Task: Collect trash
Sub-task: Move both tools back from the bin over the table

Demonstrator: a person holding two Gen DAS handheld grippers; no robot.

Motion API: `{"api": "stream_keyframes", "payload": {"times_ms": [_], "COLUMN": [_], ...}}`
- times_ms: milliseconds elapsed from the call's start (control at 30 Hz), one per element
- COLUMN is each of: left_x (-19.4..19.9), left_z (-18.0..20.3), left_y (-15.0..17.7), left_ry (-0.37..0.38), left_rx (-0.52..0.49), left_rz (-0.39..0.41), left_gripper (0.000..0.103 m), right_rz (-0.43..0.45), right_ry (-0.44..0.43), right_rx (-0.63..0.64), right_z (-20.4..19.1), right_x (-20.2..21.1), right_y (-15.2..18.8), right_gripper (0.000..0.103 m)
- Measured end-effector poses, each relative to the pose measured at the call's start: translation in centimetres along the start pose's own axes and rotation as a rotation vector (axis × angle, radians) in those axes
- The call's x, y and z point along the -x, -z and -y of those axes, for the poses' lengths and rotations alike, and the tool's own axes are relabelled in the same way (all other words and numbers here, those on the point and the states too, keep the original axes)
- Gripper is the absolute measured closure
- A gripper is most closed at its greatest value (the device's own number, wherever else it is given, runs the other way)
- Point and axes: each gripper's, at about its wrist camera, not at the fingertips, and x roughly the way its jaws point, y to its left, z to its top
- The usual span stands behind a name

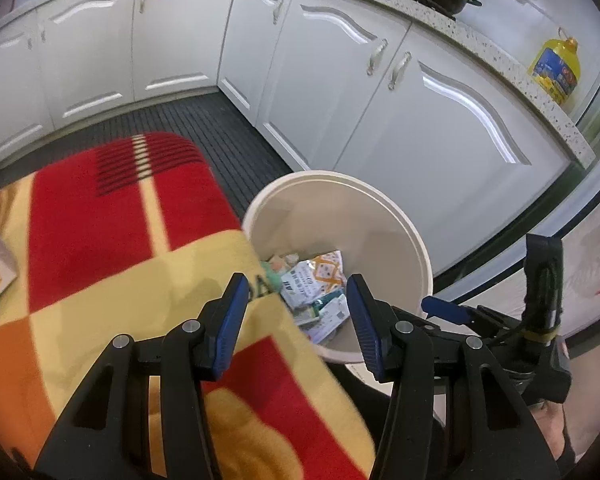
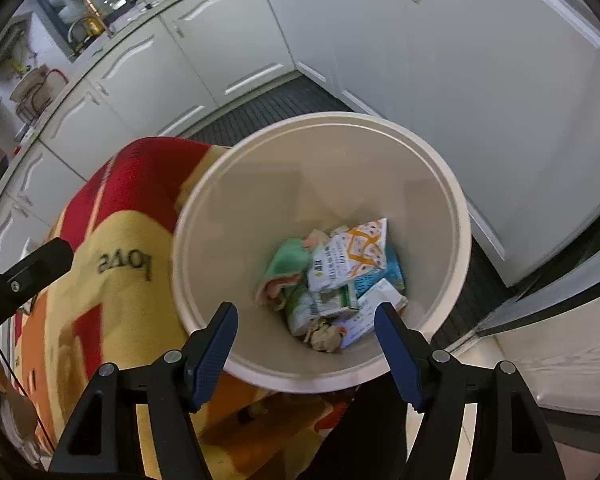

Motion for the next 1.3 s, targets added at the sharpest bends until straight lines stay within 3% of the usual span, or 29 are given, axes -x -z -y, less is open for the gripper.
{"api": "stream_keyframes", "payload": {"times_ms": [367, 667, 1067, 1300], "left_x": [4.7, 8.0, 13.8, 15.3], "left_z": [-3.4, -8.2, -19.3, -26.9], "left_y": [2.0, 3.9, 5.9, 7.0], "left_ry": [-0.065, -0.101, -0.223, -0.364], "left_rx": [0.023, 0.087, 0.236, 0.379], "left_rz": [0.054, 0.065, 0.125, 0.158], "left_gripper": [0.053, 0.052, 0.047, 0.047], "right_rz": [0.031, 0.008, -0.036, -0.058], "right_ry": [-0.057, -0.101, -0.160, -0.176], "right_rx": [0.088, 0.164, 0.273, 0.315], "right_z": [-5.8, -10.9, -17.7, -20.0], "right_x": [2.1, 1.5, -0.2, -1.2], "right_y": [0.9, 1.9, 3.1, 3.4], "right_gripper": [0.031, 0.030, 0.030, 0.030]}}
